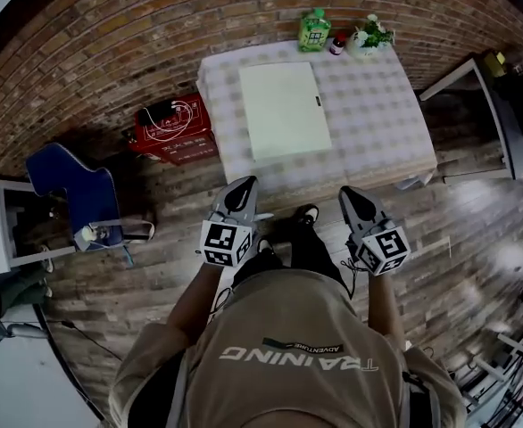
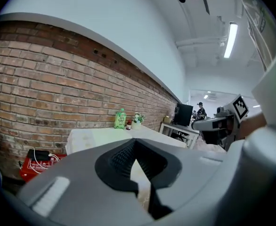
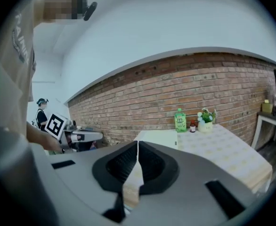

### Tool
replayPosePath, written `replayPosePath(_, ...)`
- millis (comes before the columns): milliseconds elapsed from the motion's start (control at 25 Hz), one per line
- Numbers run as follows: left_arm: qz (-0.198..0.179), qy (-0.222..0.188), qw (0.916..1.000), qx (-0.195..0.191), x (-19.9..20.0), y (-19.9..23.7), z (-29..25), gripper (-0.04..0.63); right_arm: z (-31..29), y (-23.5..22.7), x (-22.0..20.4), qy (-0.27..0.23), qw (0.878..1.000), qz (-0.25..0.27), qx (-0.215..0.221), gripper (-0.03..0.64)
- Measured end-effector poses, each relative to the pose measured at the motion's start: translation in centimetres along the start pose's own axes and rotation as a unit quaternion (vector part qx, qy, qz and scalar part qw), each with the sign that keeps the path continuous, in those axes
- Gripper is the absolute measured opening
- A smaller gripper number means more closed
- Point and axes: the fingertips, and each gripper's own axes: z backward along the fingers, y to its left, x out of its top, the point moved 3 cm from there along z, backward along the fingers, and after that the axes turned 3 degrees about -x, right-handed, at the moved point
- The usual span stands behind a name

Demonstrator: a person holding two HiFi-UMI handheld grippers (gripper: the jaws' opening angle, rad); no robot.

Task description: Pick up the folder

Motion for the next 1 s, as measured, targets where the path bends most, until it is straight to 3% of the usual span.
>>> replayPosePath(80, 0.043, -0.002, 0.9991, -0.001, 0.2, 0.7, -1.1, 0.002, -1.6, -1.5, 0.3, -0.007, 1.000, -0.015, 0.008, 0.012)
replayPosePath(160, 0.060, -0.003, 0.9981, 0.009, 0.6, 1.4, -2.1, 0.002, -3.3, -2.9, 0.2, -0.001, 1.000, -0.010, 0.018, 0.011)
replayPosePath(520, 0.031, 0.024, 0.9958, 0.083, 4.3, 4.9, -7.8, 0.002, -11.9, -10.0, 3.2, -0.015, 0.996, -0.018, 0.090, 0.011)
replayPosePath(760, 0.046, 0.028, 0.9908, 0.124, 6.9, 5.5, -13.5, 0.002, -15.8, -16.9, 2.9, 0.008, 0.996, 0.006, 0.089, 0.012)
replayPosePath(1000, 0.047, 0.049, 0.9869, 0.146, 6.9, 8.3, -16.0, 0.002, -21.2, -18.7, 2.6, 0.022, 0.991, -0.006, 0.131, 0.012)
